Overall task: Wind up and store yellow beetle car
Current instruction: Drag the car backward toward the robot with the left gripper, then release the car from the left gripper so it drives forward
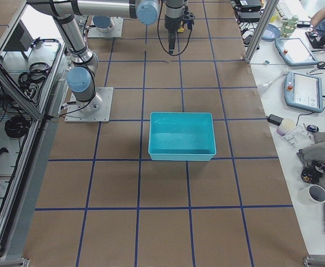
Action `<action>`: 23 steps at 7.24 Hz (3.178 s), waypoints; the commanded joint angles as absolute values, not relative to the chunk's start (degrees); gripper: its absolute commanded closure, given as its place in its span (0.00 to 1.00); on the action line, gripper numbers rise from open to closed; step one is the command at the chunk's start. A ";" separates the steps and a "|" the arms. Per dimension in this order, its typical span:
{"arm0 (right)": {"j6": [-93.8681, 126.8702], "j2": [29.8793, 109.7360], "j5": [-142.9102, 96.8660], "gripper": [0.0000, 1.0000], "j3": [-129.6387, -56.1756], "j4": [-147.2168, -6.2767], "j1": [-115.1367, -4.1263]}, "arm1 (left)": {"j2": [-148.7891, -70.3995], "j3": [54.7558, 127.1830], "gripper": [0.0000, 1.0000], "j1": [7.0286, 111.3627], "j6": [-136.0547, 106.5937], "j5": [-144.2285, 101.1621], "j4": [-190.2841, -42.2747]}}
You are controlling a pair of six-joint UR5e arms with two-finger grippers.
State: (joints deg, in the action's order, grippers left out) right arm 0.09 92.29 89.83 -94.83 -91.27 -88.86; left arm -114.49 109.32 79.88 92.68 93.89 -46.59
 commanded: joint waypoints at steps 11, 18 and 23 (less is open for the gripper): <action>0.09 92.28 89.74 0.00 -94.83 -91.41 -88.86 | -113.38 111.36 0.92 72.69 102.57 94.13 -46.32; 0.00 92.46 90.35 0.00 -94.83 -91.23 -88.77 | -113.20 112.33 0.11 70.84 101.87 94.04 -45.53; 0.09 92.46 90.35 0.00 -94.83 -91.32 -88.86 | -112.77 112.06 0.11 70.75 101.95 93.96 -45.70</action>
